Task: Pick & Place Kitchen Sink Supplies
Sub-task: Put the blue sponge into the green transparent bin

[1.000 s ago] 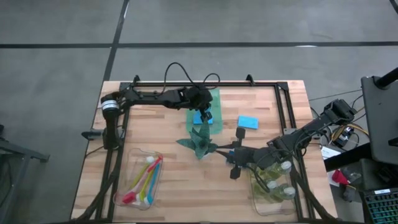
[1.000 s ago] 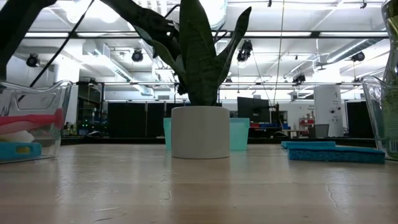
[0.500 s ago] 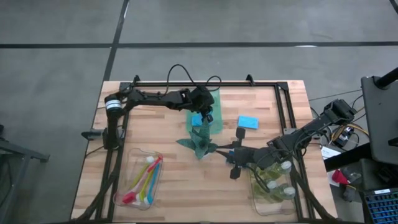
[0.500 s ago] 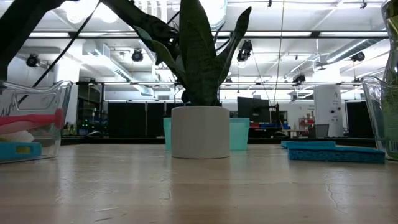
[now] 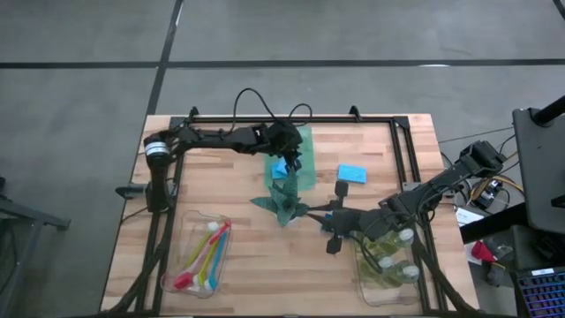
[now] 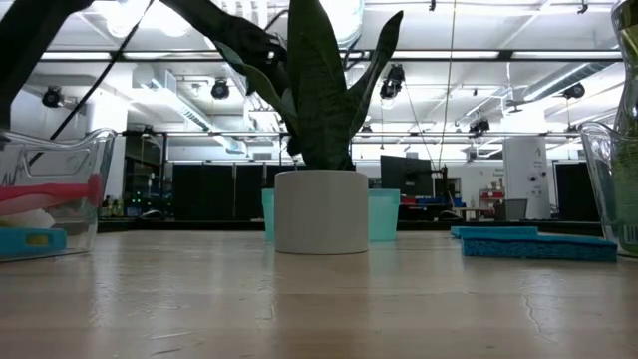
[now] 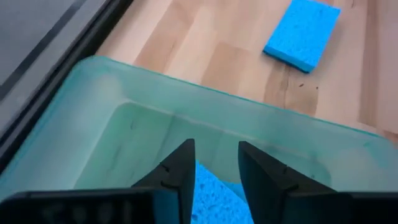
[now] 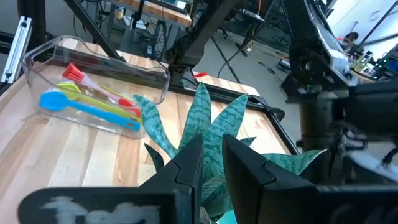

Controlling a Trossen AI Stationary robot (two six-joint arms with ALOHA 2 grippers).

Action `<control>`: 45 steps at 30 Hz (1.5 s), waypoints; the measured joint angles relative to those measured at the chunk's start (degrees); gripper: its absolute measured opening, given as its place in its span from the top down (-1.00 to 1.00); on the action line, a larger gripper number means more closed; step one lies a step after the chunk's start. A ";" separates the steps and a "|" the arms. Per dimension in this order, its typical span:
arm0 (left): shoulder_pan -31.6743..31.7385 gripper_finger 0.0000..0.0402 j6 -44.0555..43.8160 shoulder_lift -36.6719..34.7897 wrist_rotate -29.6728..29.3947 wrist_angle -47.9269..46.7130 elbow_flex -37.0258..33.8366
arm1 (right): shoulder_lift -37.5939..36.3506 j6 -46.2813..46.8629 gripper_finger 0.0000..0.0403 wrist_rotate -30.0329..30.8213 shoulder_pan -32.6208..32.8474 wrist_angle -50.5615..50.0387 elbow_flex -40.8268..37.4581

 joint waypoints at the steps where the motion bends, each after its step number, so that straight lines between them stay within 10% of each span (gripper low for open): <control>1: 0.00 0.41 -0.02 -0.66 0.00 -0.70 0.05 | 0.00 0.01 0.72 0.15 0.00 0.01 -0.01; 16: -0.75 0.97 3.39 -20.20 -0.02 -6.46 -2.62 | 0.00 0.50 0.72 9.17 0.00 0.04 -0.17; 34: -17.00 1.00 -3.33 -56.60 -1.53 9.52 -38.80 | 0.00 1.40 0.72 9.00 -0.85 -0.40 -0.49; 40: -29.01 1.00 -3.05 -62.85 -20.22 13.09 -48.33 | 0.00 1.60 0.72 9.00 -0.92 -0.38 -0.49; 45: -32.60 1.00 -3.48 -68.25 -14.28 14.50 -53.00 | 0.00 1.50 0.72 9.00 -0.90 -0.43 -0.67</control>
